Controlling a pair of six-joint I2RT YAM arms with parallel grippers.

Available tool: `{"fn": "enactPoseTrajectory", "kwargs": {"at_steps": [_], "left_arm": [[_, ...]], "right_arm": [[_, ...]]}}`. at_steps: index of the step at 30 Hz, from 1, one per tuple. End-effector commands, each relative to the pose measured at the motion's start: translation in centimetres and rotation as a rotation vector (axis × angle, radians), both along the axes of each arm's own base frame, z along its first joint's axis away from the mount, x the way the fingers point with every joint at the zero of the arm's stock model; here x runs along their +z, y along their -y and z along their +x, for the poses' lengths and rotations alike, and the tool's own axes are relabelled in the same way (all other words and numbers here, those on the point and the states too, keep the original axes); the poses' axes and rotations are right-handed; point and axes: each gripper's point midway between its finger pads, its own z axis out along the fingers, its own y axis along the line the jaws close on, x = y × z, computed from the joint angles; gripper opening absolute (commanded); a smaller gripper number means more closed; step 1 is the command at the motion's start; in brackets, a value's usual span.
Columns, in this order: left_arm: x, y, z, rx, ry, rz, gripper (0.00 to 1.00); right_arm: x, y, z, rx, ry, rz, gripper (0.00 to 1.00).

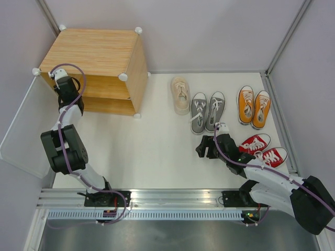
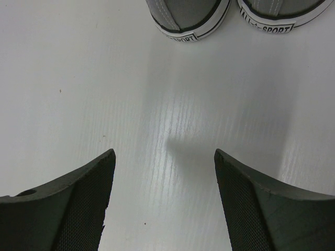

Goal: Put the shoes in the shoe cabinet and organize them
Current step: Place the shoe in the shoe cabinet.

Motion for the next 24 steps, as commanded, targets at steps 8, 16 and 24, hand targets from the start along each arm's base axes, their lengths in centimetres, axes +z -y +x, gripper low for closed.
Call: {"fn": "enactPoseTrajectory", "kwargs": {"at_steps": [8, 16, 24], "left_arm": [[4.0, -0.5, 2.2, -0.037, 0.11, 0.063, 0.46], [4.3, -0.6, 2.8, -0.058, 0.104, 0.063, 0.56], [4.4, -1.0, 3.1, -0.05, 0.091, 0.06, 0.62]], "right_arm": [[2.0, -0.4, 1.5, -0.017, 0.062, 0.017, 0.8], [1.9, -0.4, 1.5, -0.015, 0.061, 0.013, 0.8], [1.9, -0.4, 1.5, -0.017, 0.058, 0.012, 0.8]]}}
